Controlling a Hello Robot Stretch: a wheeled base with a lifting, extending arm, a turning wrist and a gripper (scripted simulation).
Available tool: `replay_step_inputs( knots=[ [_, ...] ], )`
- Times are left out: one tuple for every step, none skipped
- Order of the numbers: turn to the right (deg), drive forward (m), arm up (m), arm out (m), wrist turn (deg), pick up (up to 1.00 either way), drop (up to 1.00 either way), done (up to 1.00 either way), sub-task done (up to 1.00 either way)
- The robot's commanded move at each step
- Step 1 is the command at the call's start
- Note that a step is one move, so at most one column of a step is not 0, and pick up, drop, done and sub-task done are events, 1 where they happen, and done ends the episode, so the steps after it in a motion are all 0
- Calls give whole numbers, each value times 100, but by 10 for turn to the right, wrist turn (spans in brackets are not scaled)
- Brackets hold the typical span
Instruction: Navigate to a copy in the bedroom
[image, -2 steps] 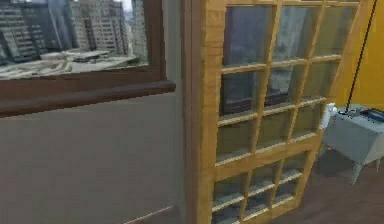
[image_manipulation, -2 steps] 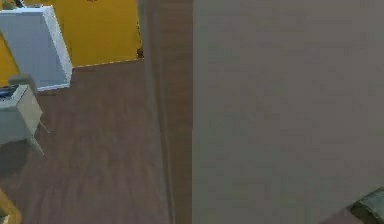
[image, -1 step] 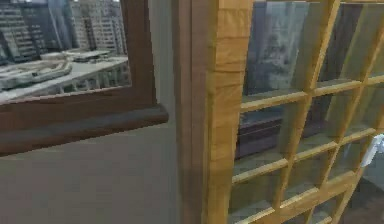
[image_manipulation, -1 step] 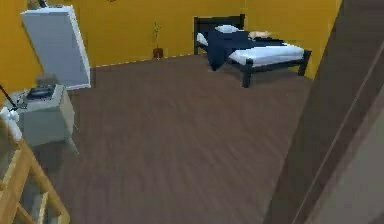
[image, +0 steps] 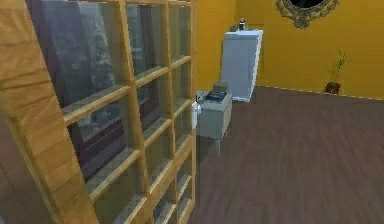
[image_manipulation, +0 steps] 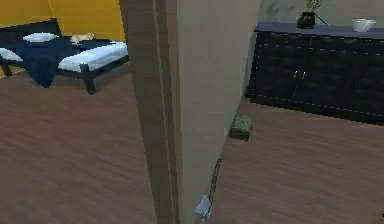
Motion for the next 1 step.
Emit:
replay_step_inputs(
  knots=[
    [180, 0, 0, 0, 0, 0, 0, 0, 0]
  ],
)
